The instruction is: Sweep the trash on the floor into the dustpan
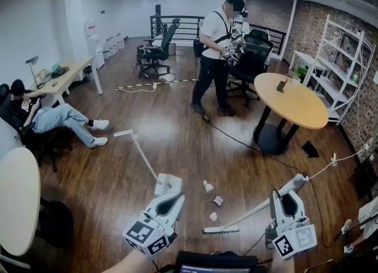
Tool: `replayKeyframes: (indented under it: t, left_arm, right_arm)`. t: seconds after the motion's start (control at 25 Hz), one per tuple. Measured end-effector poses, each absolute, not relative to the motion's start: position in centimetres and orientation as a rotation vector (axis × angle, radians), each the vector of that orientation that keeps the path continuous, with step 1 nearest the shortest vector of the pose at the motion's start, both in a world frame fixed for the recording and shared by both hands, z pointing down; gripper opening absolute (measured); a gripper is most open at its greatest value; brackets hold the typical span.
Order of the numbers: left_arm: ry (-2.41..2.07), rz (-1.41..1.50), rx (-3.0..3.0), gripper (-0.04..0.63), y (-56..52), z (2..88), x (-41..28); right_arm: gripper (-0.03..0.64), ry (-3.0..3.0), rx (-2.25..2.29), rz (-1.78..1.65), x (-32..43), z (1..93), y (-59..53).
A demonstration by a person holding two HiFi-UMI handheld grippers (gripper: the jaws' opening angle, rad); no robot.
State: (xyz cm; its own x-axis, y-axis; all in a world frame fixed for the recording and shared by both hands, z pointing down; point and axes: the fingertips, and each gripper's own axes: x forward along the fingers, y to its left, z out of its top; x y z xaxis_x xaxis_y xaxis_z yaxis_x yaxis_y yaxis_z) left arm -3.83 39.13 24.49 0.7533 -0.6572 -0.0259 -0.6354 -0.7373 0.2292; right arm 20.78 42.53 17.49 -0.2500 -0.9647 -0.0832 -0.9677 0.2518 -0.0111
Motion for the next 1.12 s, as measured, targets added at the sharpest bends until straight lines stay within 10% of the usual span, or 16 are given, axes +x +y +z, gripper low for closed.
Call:
replayKeyframes:
  t: [1.12]
  left_arm:
    - [-0.966,0.018,2.749,0.011,17.3,27.2,17.7]
  right_arm:
    - [0.135,2.460,-1.806,0.056,36.0,19.9,22.3]
